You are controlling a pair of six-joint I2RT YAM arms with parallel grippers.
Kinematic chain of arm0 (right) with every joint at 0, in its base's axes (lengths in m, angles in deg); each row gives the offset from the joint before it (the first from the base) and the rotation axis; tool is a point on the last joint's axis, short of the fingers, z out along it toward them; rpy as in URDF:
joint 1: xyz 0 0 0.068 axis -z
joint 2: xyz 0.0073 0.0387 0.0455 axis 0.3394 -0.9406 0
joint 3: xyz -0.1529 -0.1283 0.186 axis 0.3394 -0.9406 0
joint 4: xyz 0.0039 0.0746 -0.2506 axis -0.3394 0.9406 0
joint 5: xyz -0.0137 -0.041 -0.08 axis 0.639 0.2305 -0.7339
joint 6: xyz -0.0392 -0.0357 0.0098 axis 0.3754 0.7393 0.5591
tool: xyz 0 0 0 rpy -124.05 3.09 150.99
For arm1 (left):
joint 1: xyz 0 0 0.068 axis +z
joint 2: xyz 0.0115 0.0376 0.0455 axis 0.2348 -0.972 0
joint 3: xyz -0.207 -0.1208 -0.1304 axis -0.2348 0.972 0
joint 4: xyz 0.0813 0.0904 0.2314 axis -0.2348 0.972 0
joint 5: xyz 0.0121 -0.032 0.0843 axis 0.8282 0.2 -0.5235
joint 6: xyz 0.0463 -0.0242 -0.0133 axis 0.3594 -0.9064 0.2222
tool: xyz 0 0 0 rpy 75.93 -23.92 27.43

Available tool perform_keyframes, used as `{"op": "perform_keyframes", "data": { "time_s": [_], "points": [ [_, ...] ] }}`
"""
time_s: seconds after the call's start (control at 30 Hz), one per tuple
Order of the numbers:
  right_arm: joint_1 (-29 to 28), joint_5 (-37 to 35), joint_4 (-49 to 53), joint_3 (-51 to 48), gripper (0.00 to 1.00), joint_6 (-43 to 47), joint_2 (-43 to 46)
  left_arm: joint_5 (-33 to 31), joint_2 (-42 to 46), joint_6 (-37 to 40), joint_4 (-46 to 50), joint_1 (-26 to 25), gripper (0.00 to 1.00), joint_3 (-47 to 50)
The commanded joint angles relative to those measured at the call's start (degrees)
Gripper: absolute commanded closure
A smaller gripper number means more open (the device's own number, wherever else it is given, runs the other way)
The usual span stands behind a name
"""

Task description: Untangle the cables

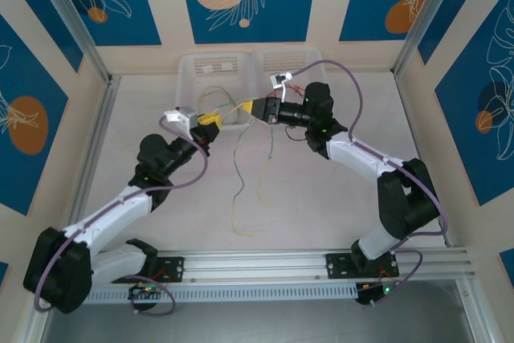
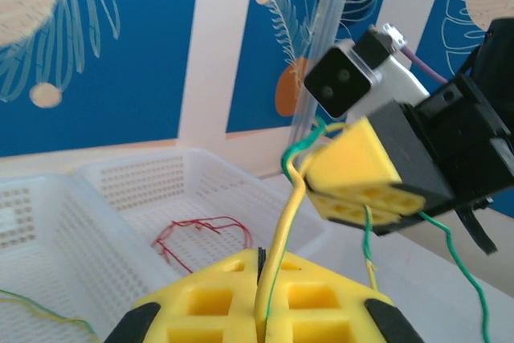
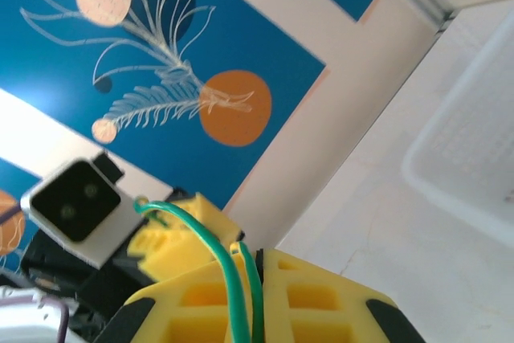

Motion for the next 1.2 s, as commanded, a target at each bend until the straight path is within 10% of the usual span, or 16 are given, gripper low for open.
{"op": "perform_keyframes", "data": {
  "time_s": [0.0, 0.5, 0.67, 0.9, 1.17],
  "points": [
    [5.52, -18.47, -11.35, 1.65, 1.00, -1.18, 2.86, 2.02, -5.33, -1.14, 0.79, -4.09, 1.00, 1.20],
    [2.10, -23.20, -3.37, 4.91, 1.00, 7.45, 5.16, -0.36, -23.23, -2.78, -3.85, -15.47, 1.00, -9.15],
    [2.11, -23.65, 5.64, 5.69, 1.00, 12.76, 9.15, -5.08, -19.44, 4.63, 3.51, -15.48, 0.66, -9.46],
    [0.47, -21.07, 15.93, 8.17, 1.00, 20.17, 11.44, -6.91, -14.27, 14.17, 11.65, -15.30, 0.44, -10.87],
    [0.42, -26.99, 27.19, 9.58, 1.00, 27.50, 13.36, -8.12, -1.50, 18.41, 14.89, -15.32, 0.41, -7.22]
  ]
}}
